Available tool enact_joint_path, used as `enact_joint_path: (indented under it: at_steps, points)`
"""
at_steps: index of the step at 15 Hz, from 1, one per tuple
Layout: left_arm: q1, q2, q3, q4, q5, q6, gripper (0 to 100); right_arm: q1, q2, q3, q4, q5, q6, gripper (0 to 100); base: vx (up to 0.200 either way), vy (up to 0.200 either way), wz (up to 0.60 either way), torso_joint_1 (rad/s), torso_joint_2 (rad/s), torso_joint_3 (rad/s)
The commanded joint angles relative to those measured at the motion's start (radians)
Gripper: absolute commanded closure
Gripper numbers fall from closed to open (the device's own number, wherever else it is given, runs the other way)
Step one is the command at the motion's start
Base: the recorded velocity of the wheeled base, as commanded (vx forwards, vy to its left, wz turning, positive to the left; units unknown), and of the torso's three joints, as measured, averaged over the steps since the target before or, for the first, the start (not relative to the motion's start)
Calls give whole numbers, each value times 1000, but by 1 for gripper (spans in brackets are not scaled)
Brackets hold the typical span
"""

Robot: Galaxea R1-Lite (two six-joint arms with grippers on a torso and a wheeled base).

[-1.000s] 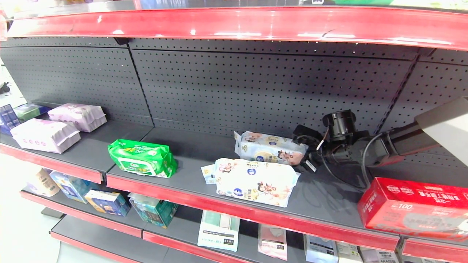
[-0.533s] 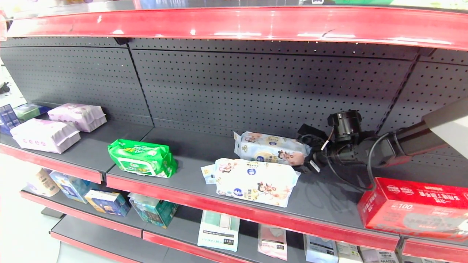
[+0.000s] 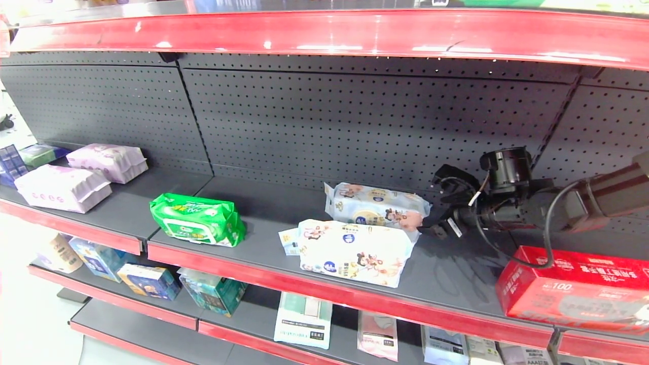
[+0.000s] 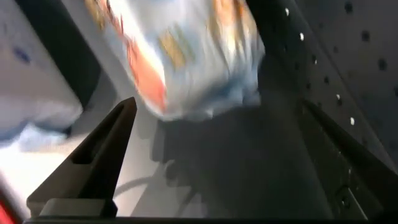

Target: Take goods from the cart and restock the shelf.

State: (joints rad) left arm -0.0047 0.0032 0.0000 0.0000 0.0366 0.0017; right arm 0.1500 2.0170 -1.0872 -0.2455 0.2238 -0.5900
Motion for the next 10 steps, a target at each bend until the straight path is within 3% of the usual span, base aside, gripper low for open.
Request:
enact_joint_path:
  at_steps: [1, 7, 10]
  points:
    - [0, 1, 0, 0, 0, 0, 0, -29, -81, 67, -1, 0, 10, 0, 0, 0, 0, 0, 0, 0]
    - [0, 1, 0, 0, 0, 0, 0, -43, -185, 93, -5, -4, 147, 0, 0, 0, 0, 0, 0, 0]
    - [0, 1, 0, 0, 0, 0, 0, -50, -271, 210, -15, -4, 214, 0, 0, 0, 0, 0, 0, 0]
